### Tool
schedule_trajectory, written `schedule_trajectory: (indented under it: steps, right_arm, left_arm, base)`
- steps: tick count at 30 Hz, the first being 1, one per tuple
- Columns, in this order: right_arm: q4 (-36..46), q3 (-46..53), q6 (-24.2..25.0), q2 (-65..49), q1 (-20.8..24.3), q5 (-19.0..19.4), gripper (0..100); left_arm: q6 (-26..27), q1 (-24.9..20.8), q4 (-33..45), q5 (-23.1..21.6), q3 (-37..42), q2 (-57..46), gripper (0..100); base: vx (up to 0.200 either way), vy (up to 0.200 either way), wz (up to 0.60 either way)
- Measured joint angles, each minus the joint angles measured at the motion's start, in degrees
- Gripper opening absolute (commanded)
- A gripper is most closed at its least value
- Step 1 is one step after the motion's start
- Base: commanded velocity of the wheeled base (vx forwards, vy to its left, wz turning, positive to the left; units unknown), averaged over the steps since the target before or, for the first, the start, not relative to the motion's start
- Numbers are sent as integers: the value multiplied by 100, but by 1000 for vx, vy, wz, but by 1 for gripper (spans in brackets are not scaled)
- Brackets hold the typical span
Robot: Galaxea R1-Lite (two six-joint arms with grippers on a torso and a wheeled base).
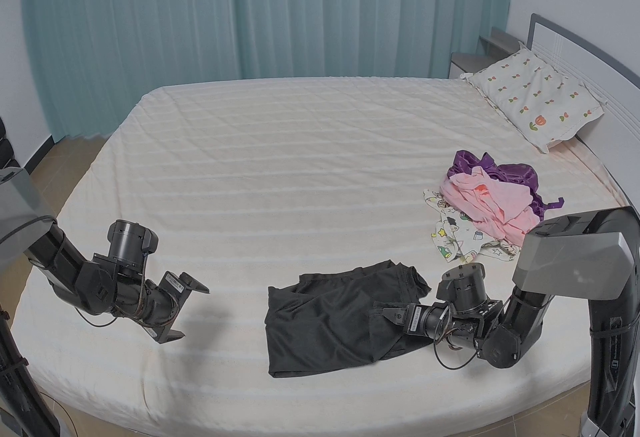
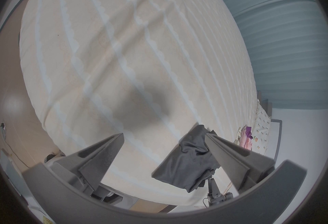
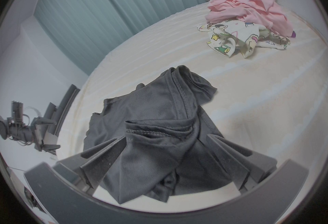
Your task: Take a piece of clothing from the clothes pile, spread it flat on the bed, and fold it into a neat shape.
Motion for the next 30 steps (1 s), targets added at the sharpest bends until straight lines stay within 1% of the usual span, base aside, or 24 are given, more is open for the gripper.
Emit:
schedule_trajectory:
  steps: [5,6,9,13,18,30]
  right_arm:
    - [775,-612,-46,7,205,-618,100]
    - [862,-703,-63,18,271,-690,100]
    - [1011,-961,-200,113,496,-955,100]
    - [1070,-1086,-523,283,594,-1267,100]
    - [1070,-952,-628,325,539,-1376,100]
    - [1141,-30,-692,-174,177,-1390,100]
  left_arm:
    - [0,7,-196,-24,68,24,100]
    - [1,0,-229,-28,79,30,100]
    - [6,-4,-274,-35,105,52,100]
    - [11,2,-293,-30,121,80,100]
    - [78,-1,-297,-35,124,100,100]
    - [110,2,-297,-30,124,116,100]
  base:
    - [0,0,0]
    - [0,0,0]
    - [0,0,0]
    - [0,0,0]
    - [0,0,0]
    - [0,0,0]
